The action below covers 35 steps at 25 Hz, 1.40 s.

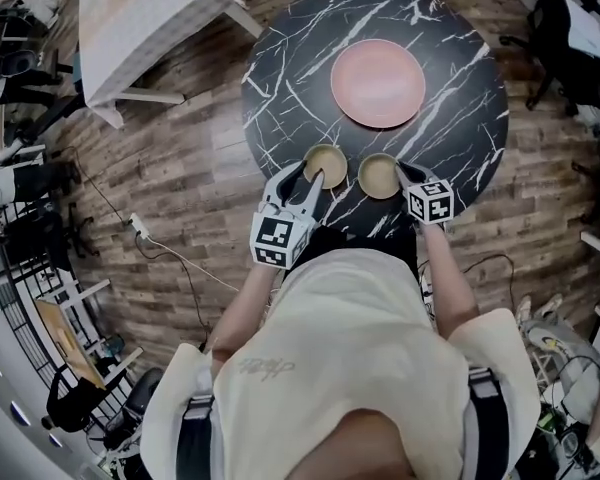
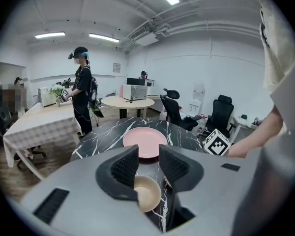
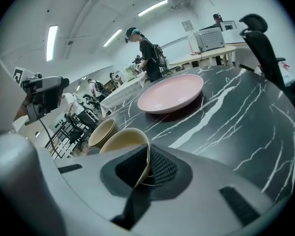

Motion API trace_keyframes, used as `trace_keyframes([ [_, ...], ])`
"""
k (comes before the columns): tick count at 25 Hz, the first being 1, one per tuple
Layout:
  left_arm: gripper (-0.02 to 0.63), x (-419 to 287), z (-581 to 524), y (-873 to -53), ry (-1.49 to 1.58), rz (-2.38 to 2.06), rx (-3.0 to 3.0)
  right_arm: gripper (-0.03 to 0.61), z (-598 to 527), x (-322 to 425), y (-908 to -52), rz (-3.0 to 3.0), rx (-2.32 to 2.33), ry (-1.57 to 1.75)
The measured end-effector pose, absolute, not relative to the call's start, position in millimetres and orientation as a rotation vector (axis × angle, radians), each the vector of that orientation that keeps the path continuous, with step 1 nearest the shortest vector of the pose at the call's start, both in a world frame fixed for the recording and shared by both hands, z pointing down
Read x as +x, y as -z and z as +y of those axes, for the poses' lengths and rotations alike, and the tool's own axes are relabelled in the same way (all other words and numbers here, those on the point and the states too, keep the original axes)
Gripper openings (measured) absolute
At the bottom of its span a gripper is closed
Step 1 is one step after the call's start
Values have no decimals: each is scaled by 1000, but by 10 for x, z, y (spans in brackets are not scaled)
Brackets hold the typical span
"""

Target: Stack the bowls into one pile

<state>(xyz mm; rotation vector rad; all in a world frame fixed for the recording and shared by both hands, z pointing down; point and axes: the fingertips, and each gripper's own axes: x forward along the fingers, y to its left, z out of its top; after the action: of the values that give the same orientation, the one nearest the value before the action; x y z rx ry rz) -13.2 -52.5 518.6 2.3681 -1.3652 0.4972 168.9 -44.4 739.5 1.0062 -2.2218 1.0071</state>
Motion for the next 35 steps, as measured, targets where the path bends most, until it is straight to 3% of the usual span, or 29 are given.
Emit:
trace_keyframes([
  [23, 138, -280, -367, -5165, -455, -1386, 2424, 20, -465, 1670, -6940, -2239, 943, -792],
  [35, 138, -831, -174, -5209, -358, -1481, 2360, 20, -631, 1114, -6388, -2314, 864, -651],
])
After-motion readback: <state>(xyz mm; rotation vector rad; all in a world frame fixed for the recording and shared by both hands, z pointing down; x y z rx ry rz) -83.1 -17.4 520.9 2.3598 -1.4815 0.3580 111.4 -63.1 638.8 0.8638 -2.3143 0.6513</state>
